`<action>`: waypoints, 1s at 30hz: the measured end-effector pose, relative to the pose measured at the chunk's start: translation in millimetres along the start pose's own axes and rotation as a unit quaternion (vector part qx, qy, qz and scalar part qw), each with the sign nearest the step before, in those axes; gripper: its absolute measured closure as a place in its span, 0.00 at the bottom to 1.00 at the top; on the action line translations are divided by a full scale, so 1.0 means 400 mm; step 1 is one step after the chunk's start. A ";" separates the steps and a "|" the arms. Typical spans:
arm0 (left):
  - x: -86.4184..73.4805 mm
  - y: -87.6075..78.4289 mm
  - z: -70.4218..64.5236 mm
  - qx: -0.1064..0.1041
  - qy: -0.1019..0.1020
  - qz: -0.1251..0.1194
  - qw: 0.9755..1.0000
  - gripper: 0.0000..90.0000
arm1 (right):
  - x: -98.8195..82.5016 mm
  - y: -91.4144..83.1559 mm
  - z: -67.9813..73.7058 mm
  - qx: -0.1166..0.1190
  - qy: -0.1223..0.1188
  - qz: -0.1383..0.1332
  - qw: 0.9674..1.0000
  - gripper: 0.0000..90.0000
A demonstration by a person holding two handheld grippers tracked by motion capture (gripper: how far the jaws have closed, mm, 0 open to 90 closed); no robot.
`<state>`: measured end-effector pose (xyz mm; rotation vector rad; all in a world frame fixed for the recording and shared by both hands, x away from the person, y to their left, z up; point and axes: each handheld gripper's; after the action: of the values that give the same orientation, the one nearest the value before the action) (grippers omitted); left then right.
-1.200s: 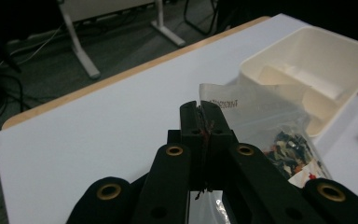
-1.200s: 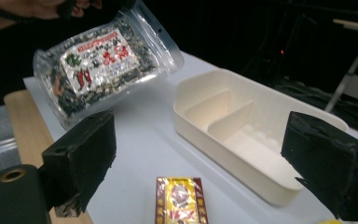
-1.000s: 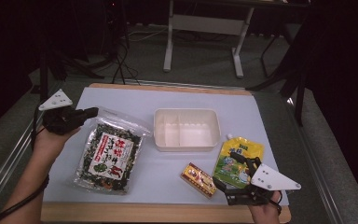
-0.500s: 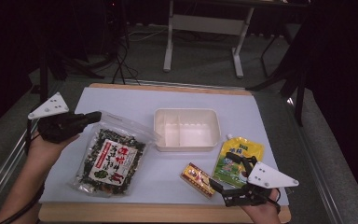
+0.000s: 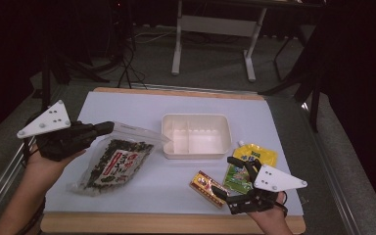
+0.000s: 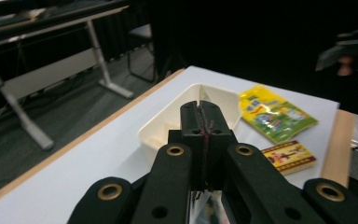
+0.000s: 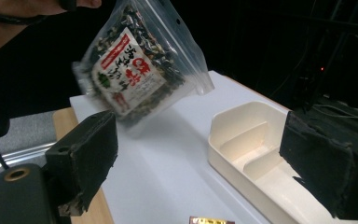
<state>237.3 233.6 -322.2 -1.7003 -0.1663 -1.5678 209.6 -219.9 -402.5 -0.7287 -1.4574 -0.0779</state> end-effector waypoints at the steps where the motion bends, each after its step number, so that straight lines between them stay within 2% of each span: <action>1: 0.006 -0.001 -0.004 -0.001 0.004 -0.005 1.000 1.00 | 0.002 0.003 -0.001 0.004 0.000 0.002 1.000 0.12; 7: 0.045 -0.004 -0.007 -0.012 -0.001 -0.044 0.999 1.00 | 0.016 0.013 -0.016 0.006 0.005 -0.005 1.000 0.12; 8: 0.053 -0.003 -0.007 -0.023 -0.002 -0.052 0.998 1.00 | 0.018 0.016 -0.019 0.007 0.006 -0.006 1.000 0.12; 10: 0.068 0.002 -0.013 -0.031 -0.004 -0.069 0.997 1.00 | 0.022 0.023 -0.024 0.013 0.008 -0.009 1.000 0.12; 14: 0.103 0.011 -0.039 -0.063 0.009 -0.099 0.993 1.00 | 0.031 0.039 -0.033 0.026 0.013 -0.018 0.999 0.12; 15: 0.103 0.011 -0.039 -0.063 0.009 -0.099 0.993 1.00 | 0.031 0.039 -0.033 0.026 0.013 -0.018 0.999 0.12; 17: 0.132 0.021 -0.061 -0.085 0.022 -0.110 0.990 1.00 | 0.034 0.049 -0.042 0.044 0.015 -0.027 0.999 0.16; 18: 0.132 0.021 -0.061 -0.085 0.022 -0.110 0.990 1.00 | 0.034 0.053 -0.046 0.052 0.019 -0.029 0.998 0.16; 19: 0.149 0.028 -0.074 -0.099 0.029 -0.115 0.988 1.00 | 0.033 0.059 -0.052 0.061 0.024 -0.030 0.997 0.16; 20: 0.157 0.033 -0.080 -0.103 0.032 -0.119 0.987 1.00 | 0.032 0.066 -0.058 0.066 0.029 -0.032 0.997 0.17; 21: 0.157 0.033 -0.080 -0.103 0.032 -0.119 0.987 1.00 | 0.031 0.073 -0.064 0.073 0.035 -0.031 0.996 0.19; 23: 0.183 0.050 -0.097 -0.122 0.041 -0.122 0.984 1.00 | 0.027 0.085 -0.075 0.084 0.045 -0.034 0.995 0.19; 24: 0.191 0.057 -0.103 -0.127 0.045 -0.121 0.983 1.00 | 0.026 0.092 -0.078 0.090 0.050 -0.035 0.994 0.19; 27: 0.198 0.063 -0.109 -0.128 0.046 -0.124 0.983 1.00 | 0.024 0.097 -0.080 0.092 0.052 -0.038 0.994 0.19; 28: 0.212 0.077 -0.119 -0.140 0.052 -0.127 0.981 1.00 | 0.024 0.101 -0.082 0.102 0.055 -0.042 0.992 0.19; 30: 0.221 0.090 -0.124 -0.153 0.052 -0.127 0.979 1.00 | 0.022 0.109 -0.083 0.128 0.056 -0.055 0.989 0.23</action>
<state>239.4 142.7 -264.6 -1.8827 -0.0939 -1.9510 260.2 -198.6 -409.9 -0.4276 -1.3688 -0.0155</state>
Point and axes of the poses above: each handheld gripper's, and its own axes: y roughly forward along the jaws, x roughly out of its top, z roughly to its left, and after that the axes turned 9 degrees about z, right-handed
